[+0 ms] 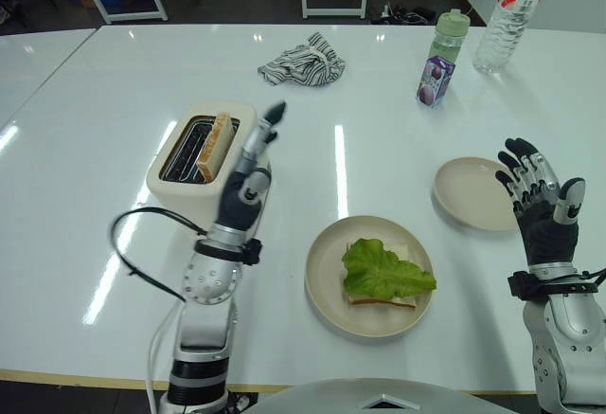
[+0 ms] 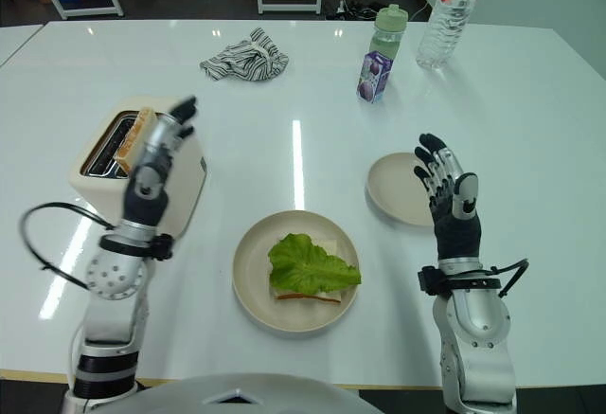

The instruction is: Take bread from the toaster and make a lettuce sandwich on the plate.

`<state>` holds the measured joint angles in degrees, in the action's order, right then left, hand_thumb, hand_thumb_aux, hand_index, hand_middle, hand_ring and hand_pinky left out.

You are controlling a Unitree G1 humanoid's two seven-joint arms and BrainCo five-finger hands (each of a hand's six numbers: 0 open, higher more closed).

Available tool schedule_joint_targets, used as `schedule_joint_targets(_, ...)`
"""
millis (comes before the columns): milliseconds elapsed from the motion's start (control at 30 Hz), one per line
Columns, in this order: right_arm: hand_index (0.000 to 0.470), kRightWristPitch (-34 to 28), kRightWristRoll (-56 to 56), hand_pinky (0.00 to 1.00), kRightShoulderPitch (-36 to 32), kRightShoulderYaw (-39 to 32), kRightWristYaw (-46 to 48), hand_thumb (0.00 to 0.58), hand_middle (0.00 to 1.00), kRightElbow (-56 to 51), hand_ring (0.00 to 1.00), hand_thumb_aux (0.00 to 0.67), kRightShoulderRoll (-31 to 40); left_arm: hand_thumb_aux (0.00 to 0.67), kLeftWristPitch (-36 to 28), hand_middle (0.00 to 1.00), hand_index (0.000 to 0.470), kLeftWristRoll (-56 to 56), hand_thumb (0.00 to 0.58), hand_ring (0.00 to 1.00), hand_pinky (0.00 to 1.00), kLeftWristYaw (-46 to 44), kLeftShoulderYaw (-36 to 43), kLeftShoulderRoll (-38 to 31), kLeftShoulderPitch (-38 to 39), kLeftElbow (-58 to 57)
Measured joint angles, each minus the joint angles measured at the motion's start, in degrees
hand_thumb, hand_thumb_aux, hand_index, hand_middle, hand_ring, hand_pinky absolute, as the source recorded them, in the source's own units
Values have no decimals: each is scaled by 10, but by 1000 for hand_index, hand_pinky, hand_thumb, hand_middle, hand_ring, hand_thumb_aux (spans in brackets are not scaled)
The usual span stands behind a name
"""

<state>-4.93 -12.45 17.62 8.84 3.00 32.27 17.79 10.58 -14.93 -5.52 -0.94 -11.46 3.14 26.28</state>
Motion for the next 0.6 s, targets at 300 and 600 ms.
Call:
schedule_joint_targets(300,0,13,36,0,-22,-9,18,0,0,-108,0,0,-16,0,-60,0,0,-223,0,0,0,96,-81,-88,-14,-72)
schedule_joint_targets(600,0,22,48,0,-21,-6,32,0,0,-122,0,0,-19,0,-127,0,0,-269,0,0,0,128,-75,-101,-23,-169)
